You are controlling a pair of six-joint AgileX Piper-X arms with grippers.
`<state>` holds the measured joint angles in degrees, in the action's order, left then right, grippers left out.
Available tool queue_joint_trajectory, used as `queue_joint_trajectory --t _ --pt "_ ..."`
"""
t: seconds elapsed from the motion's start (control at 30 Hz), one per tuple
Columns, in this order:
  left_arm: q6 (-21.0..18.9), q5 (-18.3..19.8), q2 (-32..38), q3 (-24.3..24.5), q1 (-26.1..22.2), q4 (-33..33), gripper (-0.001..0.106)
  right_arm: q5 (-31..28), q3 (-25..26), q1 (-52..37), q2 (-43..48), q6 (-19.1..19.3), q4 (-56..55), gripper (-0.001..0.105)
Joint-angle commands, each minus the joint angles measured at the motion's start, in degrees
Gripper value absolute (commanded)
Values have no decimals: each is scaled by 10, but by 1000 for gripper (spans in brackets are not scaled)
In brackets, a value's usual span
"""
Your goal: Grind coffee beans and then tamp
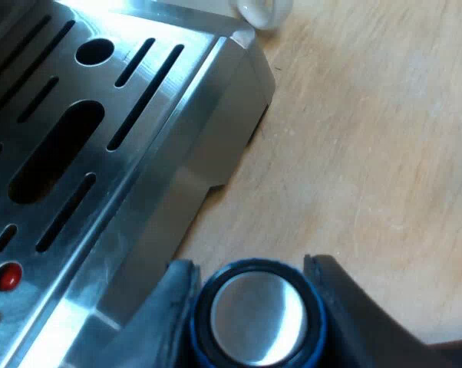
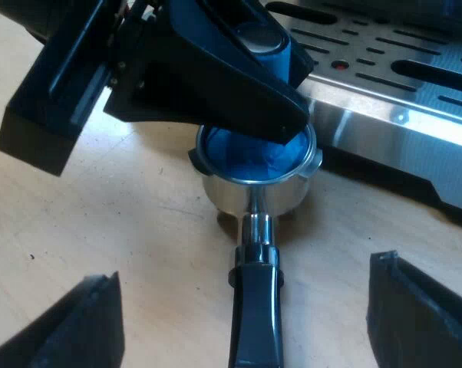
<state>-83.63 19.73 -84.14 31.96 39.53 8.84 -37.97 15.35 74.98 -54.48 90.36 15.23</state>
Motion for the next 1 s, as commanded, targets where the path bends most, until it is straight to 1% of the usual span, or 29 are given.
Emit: queue_joint_trajectory --t 0.03,0.27,0.47,0.73,0.8,1.0 --pt "0 -11 -20 -24 3 -77 15 1 0 -1 3 7 4 68" --pt "-2 -11 -13 -23 3 -38 15 1 0 -1 3 7 4 68" --pt "-2 -11 34 -21 3 -5 15 1 0 -1 3 7 4 68" --pt "-2 -11 111 -21 3 78 15 1 0 -1 3 7 4 68" --pt "-2 -11 128 -21 3 81 15 1 0 -1 3 7 4 68" --pt "-2 -44 181 -21 3 78 15 1 0 -1 3 7 4 68"
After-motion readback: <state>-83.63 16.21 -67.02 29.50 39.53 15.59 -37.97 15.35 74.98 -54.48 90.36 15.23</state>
